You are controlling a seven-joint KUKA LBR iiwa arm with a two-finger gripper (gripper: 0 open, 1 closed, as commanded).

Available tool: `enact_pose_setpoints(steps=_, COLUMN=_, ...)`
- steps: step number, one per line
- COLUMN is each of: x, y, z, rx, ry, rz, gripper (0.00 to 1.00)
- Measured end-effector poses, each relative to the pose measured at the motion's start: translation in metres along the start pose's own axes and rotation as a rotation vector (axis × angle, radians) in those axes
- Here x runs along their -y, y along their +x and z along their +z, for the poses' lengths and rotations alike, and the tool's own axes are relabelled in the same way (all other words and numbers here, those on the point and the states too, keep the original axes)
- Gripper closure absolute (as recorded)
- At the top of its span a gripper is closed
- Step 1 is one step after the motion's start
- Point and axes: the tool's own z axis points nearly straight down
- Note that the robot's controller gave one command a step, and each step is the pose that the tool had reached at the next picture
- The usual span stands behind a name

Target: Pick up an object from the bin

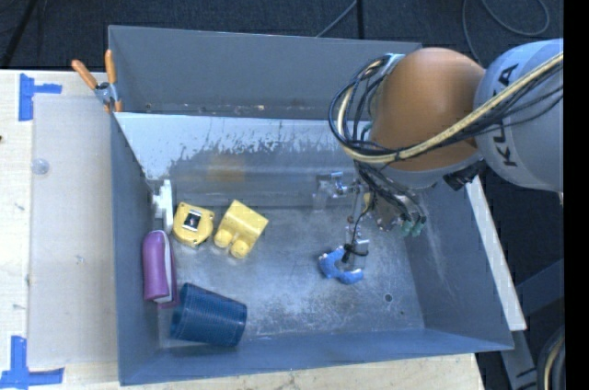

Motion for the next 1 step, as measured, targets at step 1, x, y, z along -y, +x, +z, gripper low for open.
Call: enact_pose_setpoints(steps=1, x=-0.001, y=-0.0016, z=-0.0056, rx=0.007, ry=0.0, rz=0.0, gripper=0.0)
